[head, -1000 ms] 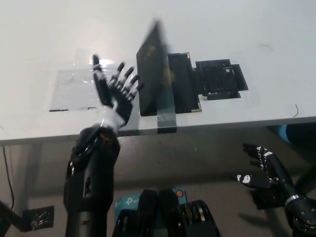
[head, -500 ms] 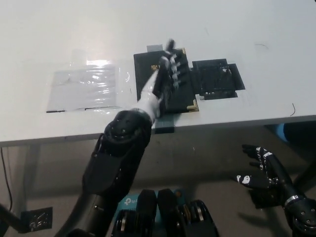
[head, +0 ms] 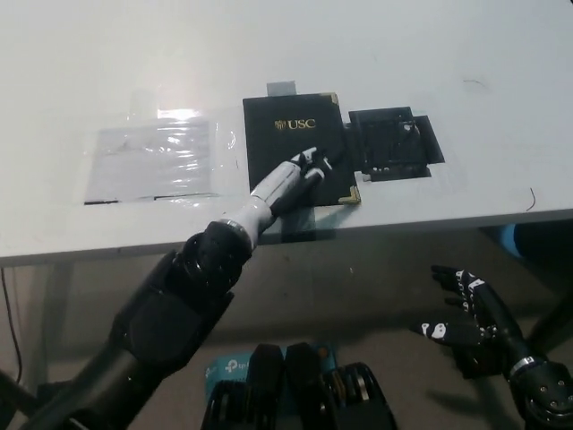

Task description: The robot uses its left hand to push the cover of the diary kept in the middle of the desk towards the right to close it

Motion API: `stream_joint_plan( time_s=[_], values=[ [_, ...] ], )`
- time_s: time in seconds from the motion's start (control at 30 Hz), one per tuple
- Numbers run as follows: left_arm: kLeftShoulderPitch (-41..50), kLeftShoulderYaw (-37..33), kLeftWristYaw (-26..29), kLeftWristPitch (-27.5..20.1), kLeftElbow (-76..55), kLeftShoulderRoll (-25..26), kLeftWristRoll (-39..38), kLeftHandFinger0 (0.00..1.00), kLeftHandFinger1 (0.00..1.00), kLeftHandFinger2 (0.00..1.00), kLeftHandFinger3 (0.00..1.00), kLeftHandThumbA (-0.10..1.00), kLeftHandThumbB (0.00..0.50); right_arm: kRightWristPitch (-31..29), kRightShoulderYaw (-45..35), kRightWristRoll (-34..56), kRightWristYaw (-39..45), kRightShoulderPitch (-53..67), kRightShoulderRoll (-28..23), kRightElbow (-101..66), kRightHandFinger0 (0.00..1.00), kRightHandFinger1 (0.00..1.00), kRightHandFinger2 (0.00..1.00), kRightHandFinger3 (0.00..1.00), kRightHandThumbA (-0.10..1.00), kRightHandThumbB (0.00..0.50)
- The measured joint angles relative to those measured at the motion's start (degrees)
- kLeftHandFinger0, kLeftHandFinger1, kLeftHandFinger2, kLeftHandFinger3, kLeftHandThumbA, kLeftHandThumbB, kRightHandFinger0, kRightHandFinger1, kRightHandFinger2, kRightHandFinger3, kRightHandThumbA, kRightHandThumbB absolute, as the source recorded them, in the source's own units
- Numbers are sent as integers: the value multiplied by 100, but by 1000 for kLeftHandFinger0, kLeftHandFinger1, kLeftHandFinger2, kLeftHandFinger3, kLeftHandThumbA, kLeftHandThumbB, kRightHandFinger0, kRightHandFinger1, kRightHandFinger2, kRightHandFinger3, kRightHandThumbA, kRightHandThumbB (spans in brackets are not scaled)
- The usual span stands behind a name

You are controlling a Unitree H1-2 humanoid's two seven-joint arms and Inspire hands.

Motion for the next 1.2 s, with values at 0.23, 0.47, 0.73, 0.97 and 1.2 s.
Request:
stream_joint_plan(
  time_s=[0.23, 0.47, 0.73, 0.97, 1.2],
  values=[
    [-149, -837, -58, -174, -76, 300, 813, 1000, 1000, 1000, 1000, 1000, 216, 2, 13, -1, 3, 58, -2, 1, 844, 897, 849, 841, 1000, 489],
    [-128, -1133, -181, -223, -324, 460, 1611, 1000, 1000, 1000, 1000, 1000, 181, 1, 29, -10, 3, 65, -12, -6, 848, 903, 853, 837, 1000, 498],
    [475, -411, -373, -173, -1820, 565, 1811, 1000, 1000, 1000, 1000, 1000, 262, 5, 17, -3, 3, 81, -26, 4, 819, 882, 828, 802, 1000, 500],
    [1028, 191, -452, -88, -3453, 574, 1781, 1000, 1000, 1000, 1000, 1000, 299, 5, 19, -4, 1, 83, -26, 28, 826, 892, 829, 813, 1000, 499],
    [2014, 1154, -441, -32, -5117, 560, 1477, 1000, 1000, 1000, 1000, 1000, 282, 12, 16, -4, -1, 88, -26, 48, 850, 907, 846, 829, 1000, 500]
  ],
)
